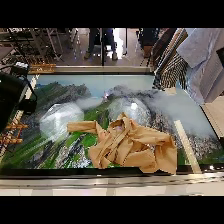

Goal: Fold the clothes and pants, and hang the long-sleeved shirts on hangers.

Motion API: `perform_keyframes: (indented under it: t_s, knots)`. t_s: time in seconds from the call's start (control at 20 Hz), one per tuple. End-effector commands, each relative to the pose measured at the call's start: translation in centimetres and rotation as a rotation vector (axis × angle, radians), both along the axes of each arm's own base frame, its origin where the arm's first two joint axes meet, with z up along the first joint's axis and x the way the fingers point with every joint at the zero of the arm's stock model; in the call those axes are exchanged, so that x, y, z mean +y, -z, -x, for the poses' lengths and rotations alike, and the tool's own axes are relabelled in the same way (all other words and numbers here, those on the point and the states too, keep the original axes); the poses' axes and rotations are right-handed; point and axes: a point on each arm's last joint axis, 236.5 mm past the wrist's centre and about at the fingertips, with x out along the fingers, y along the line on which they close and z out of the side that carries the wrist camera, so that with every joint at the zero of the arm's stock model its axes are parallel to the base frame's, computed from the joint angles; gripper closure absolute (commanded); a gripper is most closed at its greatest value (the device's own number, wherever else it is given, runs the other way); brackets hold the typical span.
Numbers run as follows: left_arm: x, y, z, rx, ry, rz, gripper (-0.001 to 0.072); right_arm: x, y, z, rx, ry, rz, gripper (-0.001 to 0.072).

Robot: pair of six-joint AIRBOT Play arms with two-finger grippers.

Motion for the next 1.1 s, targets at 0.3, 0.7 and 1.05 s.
perform_keyframes:
  t_s: [0.3, 0.7, 1.05]
  knots:
    - [-4.6, -5.1, -1.2, -0.312, 0.145, 0.274, 0.0062, -3.9, 8.0, 4.2, 0.269, 0.096, -0.083, 0.0102]
    - [-10.0, -1.9, -1.9, -0.276, 0.314, 0.435, 0.0064, 5.6, 26.2, 9.0, 0.637, -0.161, -0.459, 0.0104]
    - [-28.3, 13.5, 1.0, 0.102, 0.626, 1.106, 0.0064, 18.4, 36.5, 7.8, 0.668, -0.345, -0.603, 0.0122]
